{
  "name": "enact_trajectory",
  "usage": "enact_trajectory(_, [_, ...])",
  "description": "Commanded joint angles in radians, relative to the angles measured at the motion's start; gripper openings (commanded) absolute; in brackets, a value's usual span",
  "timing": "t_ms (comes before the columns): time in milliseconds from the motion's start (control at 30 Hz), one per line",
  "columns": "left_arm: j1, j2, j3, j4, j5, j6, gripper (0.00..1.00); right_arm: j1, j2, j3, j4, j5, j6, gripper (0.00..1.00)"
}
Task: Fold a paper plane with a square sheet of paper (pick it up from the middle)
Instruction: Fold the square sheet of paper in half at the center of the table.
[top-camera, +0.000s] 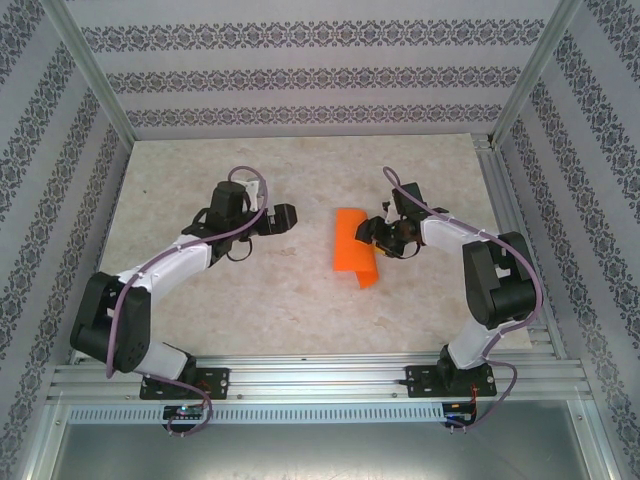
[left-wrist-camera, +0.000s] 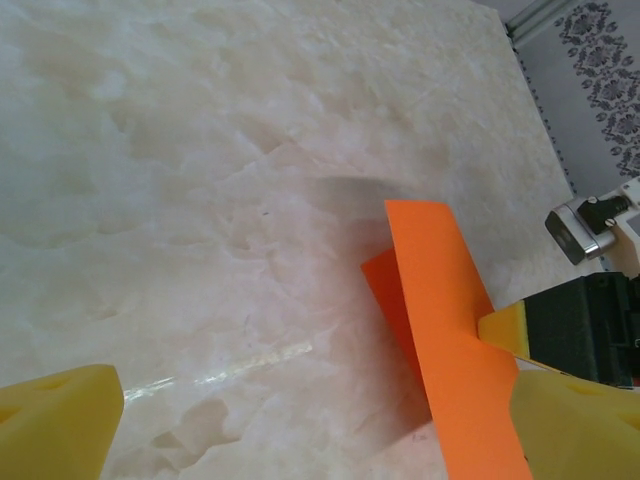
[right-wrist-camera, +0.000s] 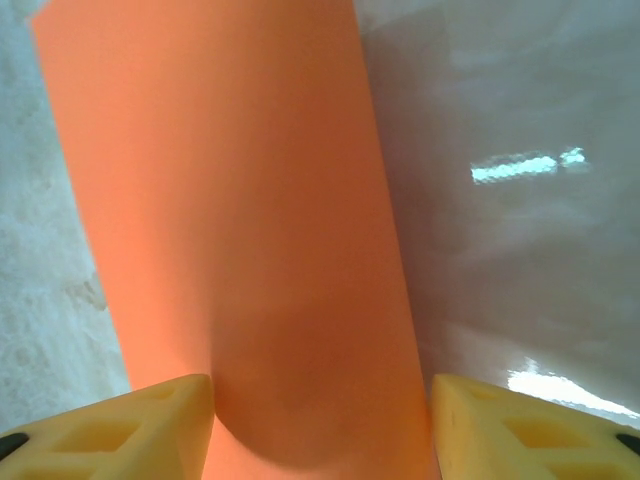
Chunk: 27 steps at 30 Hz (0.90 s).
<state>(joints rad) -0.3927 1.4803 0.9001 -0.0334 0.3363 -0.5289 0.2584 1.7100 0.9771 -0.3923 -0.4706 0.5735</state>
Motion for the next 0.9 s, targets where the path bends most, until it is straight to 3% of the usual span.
enact_trajectory(0, [-0.045,0.04,0.05,0.013,0.04,0.002,1.0,-0.008,-0.029,0.01,-0.073,0.059,-0.081,0.61])
enact_trajectory(67, [-0.067,0.061,0.064,0.019,0.047,-0.002,1.0,-0.013,-0.032,0.016,-0.101,0.07,-0.113,0.61])
enact_trajectory(167, [-0.088,0.087,0.071,0.036,0.042,-0.021,1.0,-0.038,-0.04,0.017,-0.115,0.046,-0.136,0.53])
enact_trajectory(400, [-0.09,0.095,0.08,0.03,0.017,-0.033,1.0,-0.038,-0.076,-0.017,-0.009,-0.133,-0.075,0.41])
enact_trajectory(867, [-0.081,0.055,0.113,-0.038,-0.026,-0.032,1.0,0.033,-0.104,-0.007,0.096,-0.173,0.04,0.42])
